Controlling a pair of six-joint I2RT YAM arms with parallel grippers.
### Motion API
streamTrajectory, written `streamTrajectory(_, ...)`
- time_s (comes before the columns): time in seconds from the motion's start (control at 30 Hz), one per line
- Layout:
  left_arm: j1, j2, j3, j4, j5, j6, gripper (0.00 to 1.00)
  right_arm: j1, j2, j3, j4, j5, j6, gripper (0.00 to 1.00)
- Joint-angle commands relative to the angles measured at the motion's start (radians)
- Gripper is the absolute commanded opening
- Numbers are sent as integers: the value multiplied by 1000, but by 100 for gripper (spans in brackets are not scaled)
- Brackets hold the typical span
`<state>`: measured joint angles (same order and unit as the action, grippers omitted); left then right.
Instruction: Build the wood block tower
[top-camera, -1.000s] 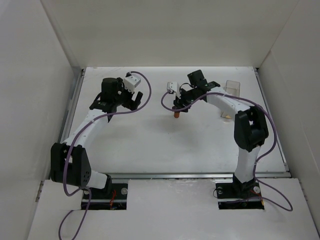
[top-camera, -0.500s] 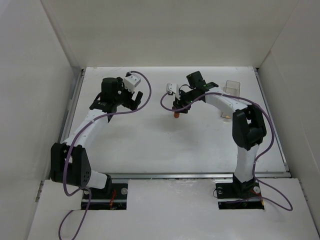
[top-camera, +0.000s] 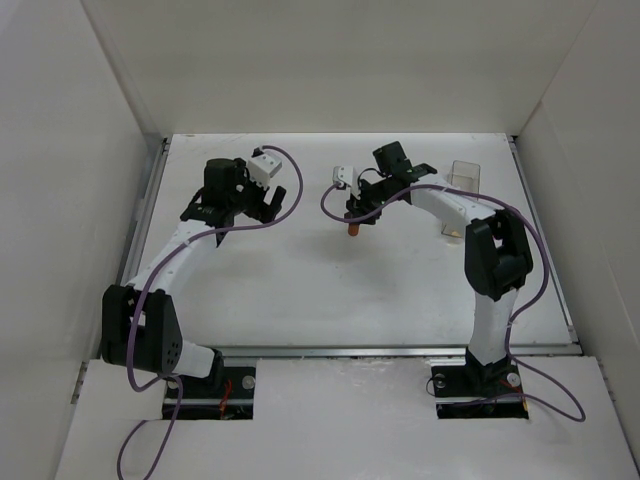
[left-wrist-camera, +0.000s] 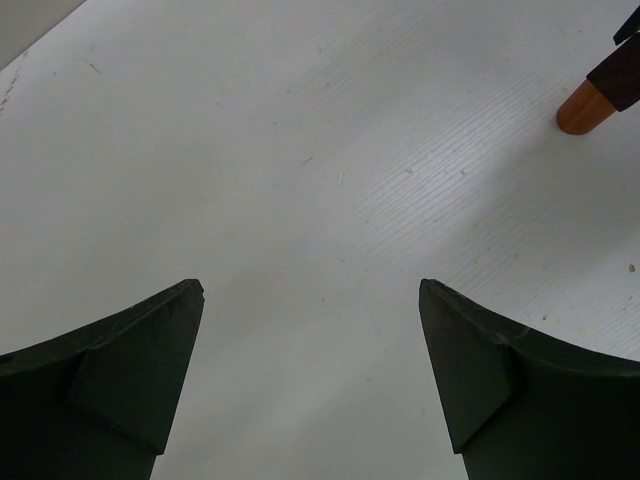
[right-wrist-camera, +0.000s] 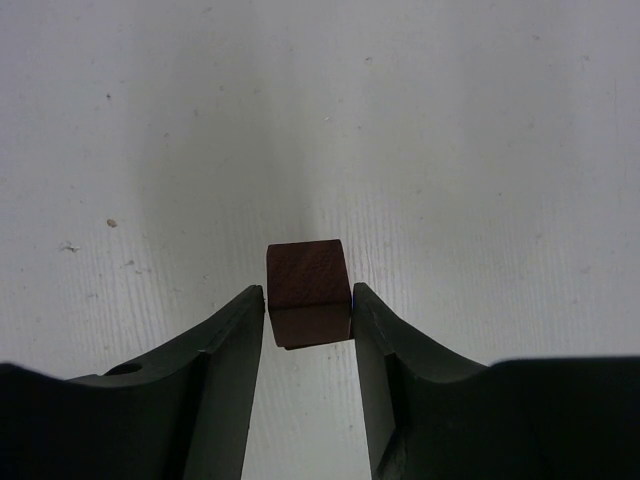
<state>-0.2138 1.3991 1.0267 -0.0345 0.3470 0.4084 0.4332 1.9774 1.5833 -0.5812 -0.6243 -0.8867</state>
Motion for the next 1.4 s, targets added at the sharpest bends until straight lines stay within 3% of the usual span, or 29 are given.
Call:
streamTrajectory(0.0, 5, -23, -7, 41, 3, -13, 87, 2, -9, 44, -9, -28, -6, 46)
streamTrajectory(0.23, 5, -23, -7, 41, 3, -13, 88, 2, -9, 53, 0, -18, 3, 40)
streamTrajectory(0.33, 5, -23, -7, 41, 3, -13, 88, 2, -9, 53, 0, -18, 12, 32)
streamTrajectory(0.6, 5, -23, -16, 41, 3, -13, 88, 2, -21, 63, 0, -18, 12, 26)
streamTrajectory(1.37, 5, -23, -25, 50, 3, -13, 88, 2, -71, 32, -19, 31, -34, 25)
